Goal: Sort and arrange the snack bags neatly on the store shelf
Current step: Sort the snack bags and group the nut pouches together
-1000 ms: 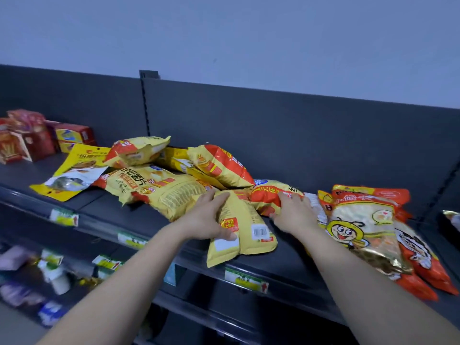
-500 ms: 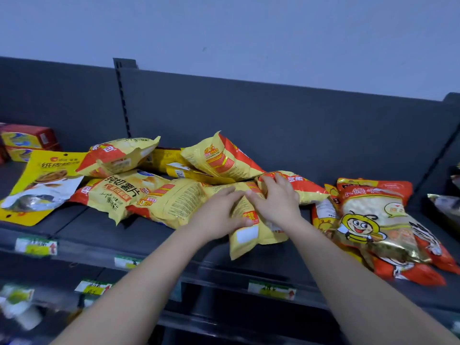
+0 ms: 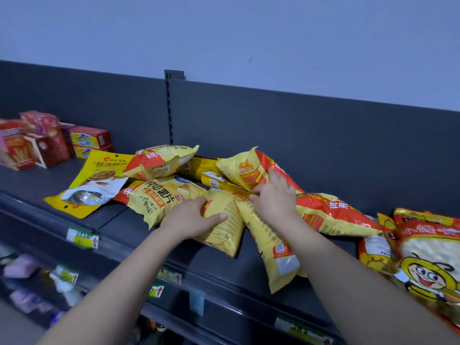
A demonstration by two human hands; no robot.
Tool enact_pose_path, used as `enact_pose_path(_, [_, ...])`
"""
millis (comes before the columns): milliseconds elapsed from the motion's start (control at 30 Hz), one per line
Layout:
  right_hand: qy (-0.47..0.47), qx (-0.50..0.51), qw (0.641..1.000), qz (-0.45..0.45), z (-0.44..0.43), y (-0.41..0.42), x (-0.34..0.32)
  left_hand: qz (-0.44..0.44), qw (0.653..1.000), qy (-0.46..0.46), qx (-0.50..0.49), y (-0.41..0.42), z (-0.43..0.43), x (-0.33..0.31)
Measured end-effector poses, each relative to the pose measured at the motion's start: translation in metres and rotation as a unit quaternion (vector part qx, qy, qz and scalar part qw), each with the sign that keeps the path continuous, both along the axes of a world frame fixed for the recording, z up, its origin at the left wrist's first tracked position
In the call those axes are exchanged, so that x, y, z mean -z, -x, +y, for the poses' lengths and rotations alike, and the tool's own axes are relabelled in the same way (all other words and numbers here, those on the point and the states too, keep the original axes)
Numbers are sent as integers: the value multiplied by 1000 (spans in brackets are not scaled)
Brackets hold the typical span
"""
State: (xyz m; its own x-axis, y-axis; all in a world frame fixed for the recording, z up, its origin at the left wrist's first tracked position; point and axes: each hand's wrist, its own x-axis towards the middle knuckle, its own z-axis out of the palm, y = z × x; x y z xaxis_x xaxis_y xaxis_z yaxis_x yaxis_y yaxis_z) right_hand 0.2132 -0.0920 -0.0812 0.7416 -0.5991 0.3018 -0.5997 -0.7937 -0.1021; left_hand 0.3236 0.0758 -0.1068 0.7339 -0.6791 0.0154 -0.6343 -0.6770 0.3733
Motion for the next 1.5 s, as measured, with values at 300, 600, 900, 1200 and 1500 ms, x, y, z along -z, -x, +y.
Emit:
enact_pose_path(300, [-48, -44, 982, -176, -3, -14, -37, -120, 984, 122, -55, -18, 10, -8])
enact_pose_path(600, [-57, -6, 996, 73, 21, -65, 1, -4, 984, -77, -158, -101, 49, 8])
enact_pose_path(900, [0, 121, 991, -54, 37, -95, -11, 132, 988, 84, -1, -128, 52, 7])
enact_pose_path(1200, [13, 144, 954, -263, 66, -114, -65, -283, 914, 257, 134, -108, 49, -24])
enact_pose_path(1500, [-32, 86, 928, -360, 86, -141, -56, -31, 997, -36, 61, -178, 57, -14])
